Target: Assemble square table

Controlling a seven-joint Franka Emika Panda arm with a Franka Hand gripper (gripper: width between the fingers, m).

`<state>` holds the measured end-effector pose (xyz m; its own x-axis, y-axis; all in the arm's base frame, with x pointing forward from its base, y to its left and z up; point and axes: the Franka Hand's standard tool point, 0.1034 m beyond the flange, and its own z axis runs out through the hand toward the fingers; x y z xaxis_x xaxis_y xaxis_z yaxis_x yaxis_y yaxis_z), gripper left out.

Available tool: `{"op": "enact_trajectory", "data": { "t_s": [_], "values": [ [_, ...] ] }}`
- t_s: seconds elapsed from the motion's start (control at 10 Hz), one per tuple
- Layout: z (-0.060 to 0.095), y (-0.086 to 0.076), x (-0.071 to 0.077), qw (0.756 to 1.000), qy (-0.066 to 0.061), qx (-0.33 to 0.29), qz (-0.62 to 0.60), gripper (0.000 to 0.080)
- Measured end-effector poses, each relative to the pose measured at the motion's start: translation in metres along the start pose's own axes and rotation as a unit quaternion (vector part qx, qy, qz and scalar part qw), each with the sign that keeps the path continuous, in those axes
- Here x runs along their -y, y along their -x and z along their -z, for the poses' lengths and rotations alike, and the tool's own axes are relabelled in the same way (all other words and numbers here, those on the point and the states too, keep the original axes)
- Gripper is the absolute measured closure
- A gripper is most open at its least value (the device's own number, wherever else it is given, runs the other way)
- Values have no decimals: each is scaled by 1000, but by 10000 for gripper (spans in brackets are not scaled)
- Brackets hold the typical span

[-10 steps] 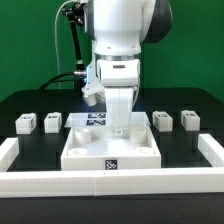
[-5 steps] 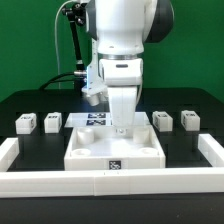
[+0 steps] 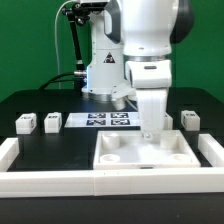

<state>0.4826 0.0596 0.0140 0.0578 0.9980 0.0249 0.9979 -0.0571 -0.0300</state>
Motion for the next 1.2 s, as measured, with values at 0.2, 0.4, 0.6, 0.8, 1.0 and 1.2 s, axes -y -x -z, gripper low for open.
{"op": "enact_trajectory", "data": {
  "t_s": [0.2, 0.4, 0.6, 0.8, 1.0, 1.2],
  "values": [
    [0, -16, -4, 1000, 2, -1, -7, 741],
    [0, -25, -4, 1000, -3, 1, -5, 741],
    [0, -24, -4, 1000, -5, 2, -1, 741],
    [-1, -24, -4, 1000, -5, 2, -2, 587],
    [-1, -24, -4, 1000, -5, 2, -3, 451],
    [-1, -23, -4, 1000, -5, 2, -3, 187]
  ]
}}
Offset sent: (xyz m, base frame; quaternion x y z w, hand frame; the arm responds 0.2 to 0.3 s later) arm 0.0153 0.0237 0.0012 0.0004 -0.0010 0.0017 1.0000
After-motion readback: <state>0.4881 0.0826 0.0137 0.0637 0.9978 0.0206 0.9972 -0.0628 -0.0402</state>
